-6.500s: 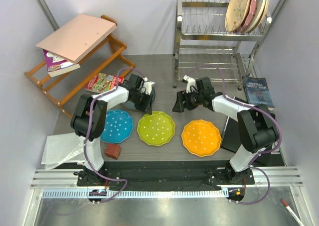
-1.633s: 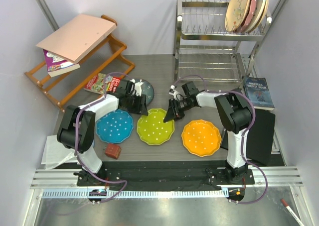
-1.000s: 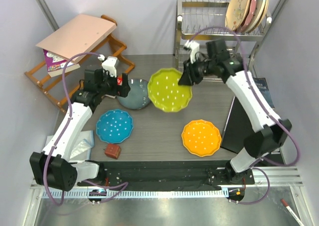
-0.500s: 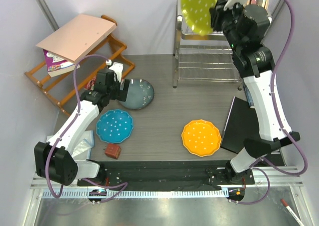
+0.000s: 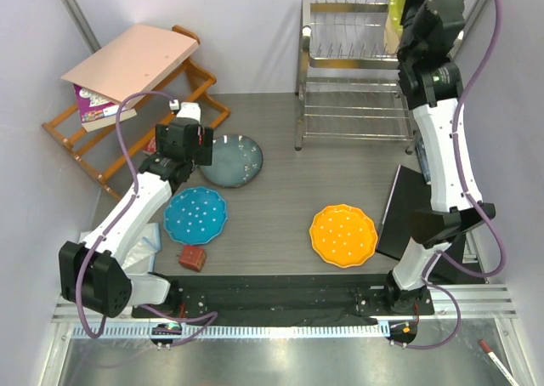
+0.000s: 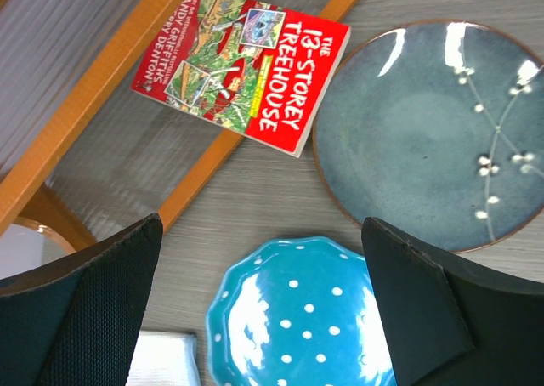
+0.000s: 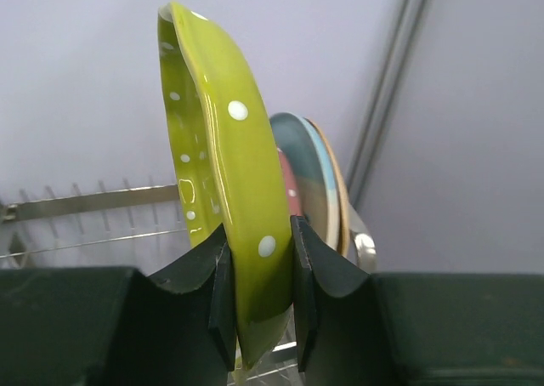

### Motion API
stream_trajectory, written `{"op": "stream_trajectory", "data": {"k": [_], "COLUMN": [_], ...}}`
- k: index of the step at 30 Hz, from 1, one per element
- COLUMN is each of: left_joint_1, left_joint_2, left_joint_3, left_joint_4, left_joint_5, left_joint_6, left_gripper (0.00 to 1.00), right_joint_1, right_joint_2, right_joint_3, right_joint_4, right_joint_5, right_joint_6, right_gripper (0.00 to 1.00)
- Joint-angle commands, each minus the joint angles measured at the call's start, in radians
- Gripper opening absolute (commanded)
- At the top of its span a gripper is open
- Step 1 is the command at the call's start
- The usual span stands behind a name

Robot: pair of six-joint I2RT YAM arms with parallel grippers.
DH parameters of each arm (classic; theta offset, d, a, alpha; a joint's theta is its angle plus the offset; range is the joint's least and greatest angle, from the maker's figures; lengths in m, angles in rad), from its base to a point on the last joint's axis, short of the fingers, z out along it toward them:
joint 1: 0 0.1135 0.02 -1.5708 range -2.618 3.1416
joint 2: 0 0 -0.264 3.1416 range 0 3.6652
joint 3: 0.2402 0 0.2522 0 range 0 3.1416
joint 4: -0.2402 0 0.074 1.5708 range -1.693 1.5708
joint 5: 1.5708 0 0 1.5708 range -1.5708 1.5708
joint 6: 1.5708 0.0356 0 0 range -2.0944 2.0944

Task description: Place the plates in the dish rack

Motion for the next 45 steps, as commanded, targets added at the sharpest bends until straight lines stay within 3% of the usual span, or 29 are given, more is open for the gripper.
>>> {"op": "stream_trajectory", "data": {"k": [1,40,41,42,44,45], "left_joint_1": [-0.013,-0.015,-0.015,-0.015,-0.015,-0.015], "left_joint_2": [-0.035,0.082,0.082,0.085,0.087,0.088], "left_joint_3": [-0.005,-0.008,-0.007,-0.007,-0.002,0.001], "left_joint_4": [0.045,0.060,0.060,0.060,0.056,0.053], "left_joint_5": [-0.010,-0.016,-0.016,-0.013,-0.011,-0.008], "left_joint_6": [-0.075,-0.102,-0.101,-0.098,-0.095,-0.090], "left_gripper": [1.00,0.99,0.99,1.00,1.00,0.99], "right_joint_1": [-0.036,-0.040,-0.039,-0.039,-0.039,-0.039], "right_joint_2": [-0.052,0.316,0.322,0.324,0.318,0.311], "right_joint_3": [0.070,0.202,0.207,0.207,0.201,0.196], "right_joint_4": [0.110,0.119,0.119,0.121,0.121,0.125], "right_joint_5": [0.023,0.106,0.106,0.103,0.091,0.082], "right_joint_6": [0.043,-0.009,-0.009,-0.009,-0.001,-0.001], "right_gripper": [0.01,0.01,0.03,0.17,0.36,0.56]}}
